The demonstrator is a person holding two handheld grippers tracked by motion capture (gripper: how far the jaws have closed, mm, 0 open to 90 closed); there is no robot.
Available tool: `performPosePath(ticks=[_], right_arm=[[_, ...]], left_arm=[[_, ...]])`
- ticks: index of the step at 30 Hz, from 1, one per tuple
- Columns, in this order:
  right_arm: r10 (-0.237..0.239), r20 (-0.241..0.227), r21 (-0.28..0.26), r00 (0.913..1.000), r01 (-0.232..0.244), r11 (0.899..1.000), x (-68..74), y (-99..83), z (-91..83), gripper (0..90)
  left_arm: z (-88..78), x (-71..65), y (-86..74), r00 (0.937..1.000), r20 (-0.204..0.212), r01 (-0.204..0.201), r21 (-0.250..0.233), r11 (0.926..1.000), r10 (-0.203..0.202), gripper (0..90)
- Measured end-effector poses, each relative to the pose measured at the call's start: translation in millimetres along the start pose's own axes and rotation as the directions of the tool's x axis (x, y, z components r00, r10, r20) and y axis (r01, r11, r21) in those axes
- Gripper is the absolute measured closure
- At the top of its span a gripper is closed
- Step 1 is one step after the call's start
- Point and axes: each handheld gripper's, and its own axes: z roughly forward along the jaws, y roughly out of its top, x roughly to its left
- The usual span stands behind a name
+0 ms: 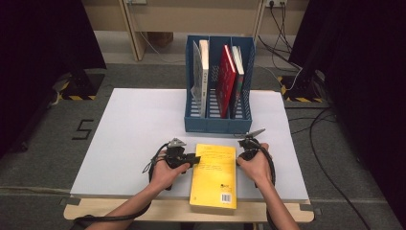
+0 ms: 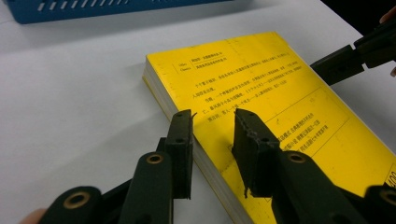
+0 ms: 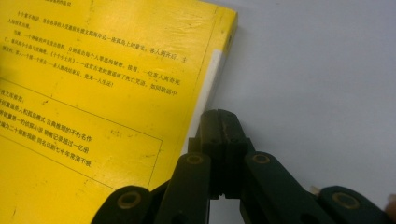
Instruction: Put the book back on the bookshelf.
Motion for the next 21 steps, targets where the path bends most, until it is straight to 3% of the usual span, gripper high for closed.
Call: performPosePath(ticks=[6,7,12,14,21], right_arm=[[-0.021,-0.016,0.015,0.9997,0.021,1.0,4.3,2.3,1.4,90.0],[-0.022,-0.019,0.011,0.9996,0.022,1.0,1.3,6.7,-1.0,81.0],[0.03,-0.049,-0.111,0.9984,-0.035,0.993,-8.2,22.7,-8.5,66.9],[0.048,-0.096,-0.133,0.9942,-0.061,0.989,-11.7,29.5,-7.1,64.1],[0.08,-0.142,-0.125,0.9866,-0.098,0.987,-11.0,43.1,9.3,60.4]], left_arm=[[-5.0,3.2,-3.5,1.0,0.001,0.006,-0.007,1.0,-0.006,66.8],[-5.7,3.4,-4.3,1.0,0.006,0.005,-0.008,1.0,-0.005,65.3],[-17.5,-0.9,-7.5,0.9999,0.009,-0.01,-0.019,0.9998,0.011,63.2],[-20.5,-1.7,-8.1,0.9998,0.011,-0.015,-0.024,0.9996,0.015,62.8],[-33.9,-3.7,-18.1,0.9997,0.021,-0.013,-0.011,0.9999,0.013,58.8]])
